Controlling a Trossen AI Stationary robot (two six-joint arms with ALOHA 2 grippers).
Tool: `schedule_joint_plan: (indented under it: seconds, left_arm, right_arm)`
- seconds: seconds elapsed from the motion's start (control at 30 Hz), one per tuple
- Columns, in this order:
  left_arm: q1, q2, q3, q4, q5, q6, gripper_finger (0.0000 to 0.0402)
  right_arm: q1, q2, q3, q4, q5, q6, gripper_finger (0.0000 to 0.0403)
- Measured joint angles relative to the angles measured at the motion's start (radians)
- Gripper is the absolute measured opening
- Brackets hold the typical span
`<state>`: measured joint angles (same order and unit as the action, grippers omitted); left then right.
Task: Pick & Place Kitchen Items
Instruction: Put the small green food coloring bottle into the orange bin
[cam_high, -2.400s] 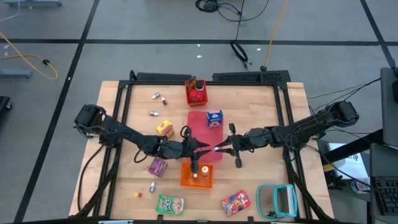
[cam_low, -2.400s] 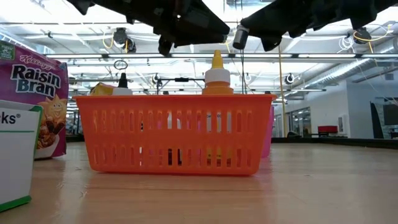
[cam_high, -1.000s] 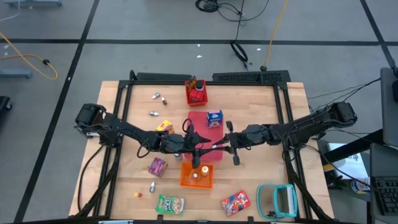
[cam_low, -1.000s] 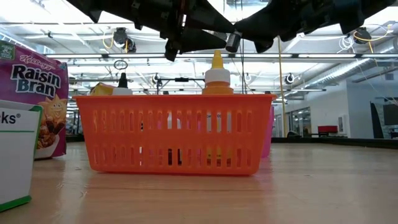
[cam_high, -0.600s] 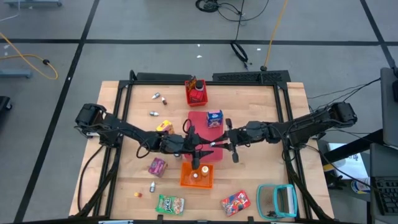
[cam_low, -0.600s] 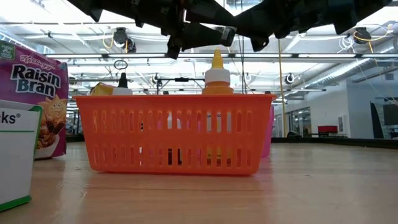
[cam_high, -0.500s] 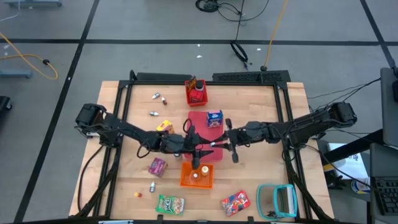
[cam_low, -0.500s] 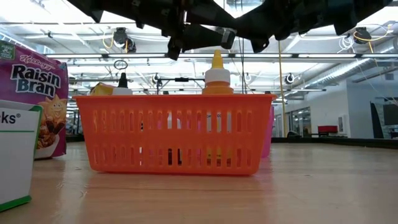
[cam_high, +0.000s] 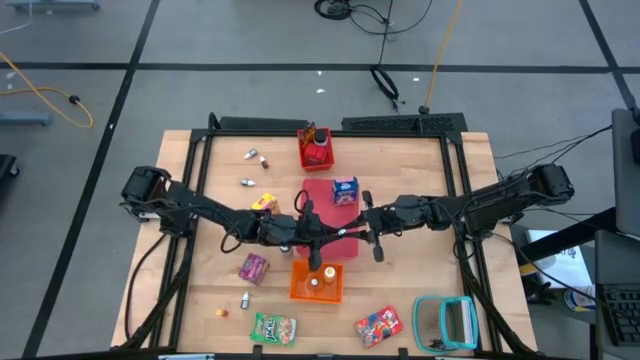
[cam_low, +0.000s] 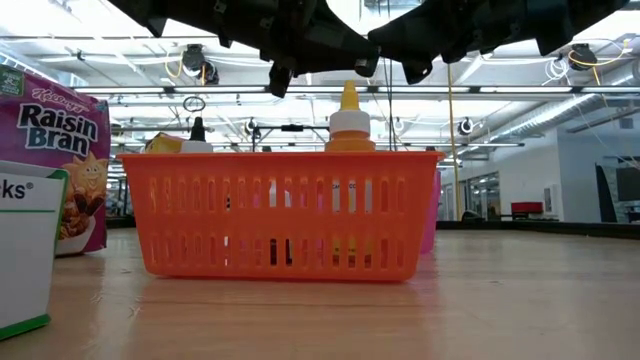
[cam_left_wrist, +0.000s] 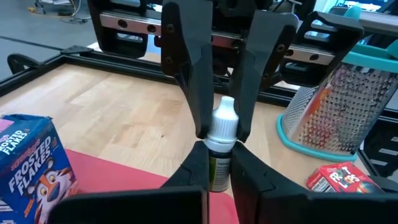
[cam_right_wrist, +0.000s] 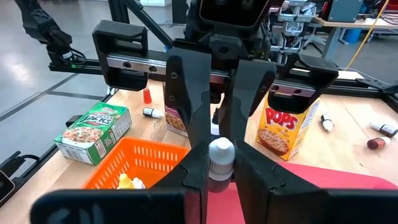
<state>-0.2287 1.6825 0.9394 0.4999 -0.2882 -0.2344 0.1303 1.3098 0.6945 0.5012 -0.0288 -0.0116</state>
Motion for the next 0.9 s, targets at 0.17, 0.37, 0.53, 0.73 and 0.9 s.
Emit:
schedule_joint_plan:
  seconds: [0.17, 0.37, 0.53, 0.73, 0.9]
  left_arm:
    - [0.0, 0.0, 0.0, -0.002, 0.001, -0.012, 0.0028]
    - [-0.002, 0.0, 0.0, -0.002, 0.001, -0.007, 0.0014]
    - [-0.006, 0.0, 0.0, -0.007, -0.001, -0.015, 0.0014]
    - [-0.017, 0.0, 0.0, -0.022, -0.006, -0.013, 0.0014]
    - [-0.019, -0.025, -0.001, -0.118, -0.025, -0.04, 0.0014]
  right_arm:
    - [0.0, 0.0, 0.0, -0.004, 0.0, 0.005, 0.0051]
    - [0.0, 0.0, 0.0, -0.004, 0.0, 0.002, 0.0059]
    - [0.0, 0.0, 0.0, -0.004, 0.001, -0.004, 0.0079]
    - [0.0, -0.003, 0.0, -0.011, -0.002, -0.028, 0.0096]
    - [0.0, -0.02, 0.0, -0.039, 0.01, -0.038, 0.0099]
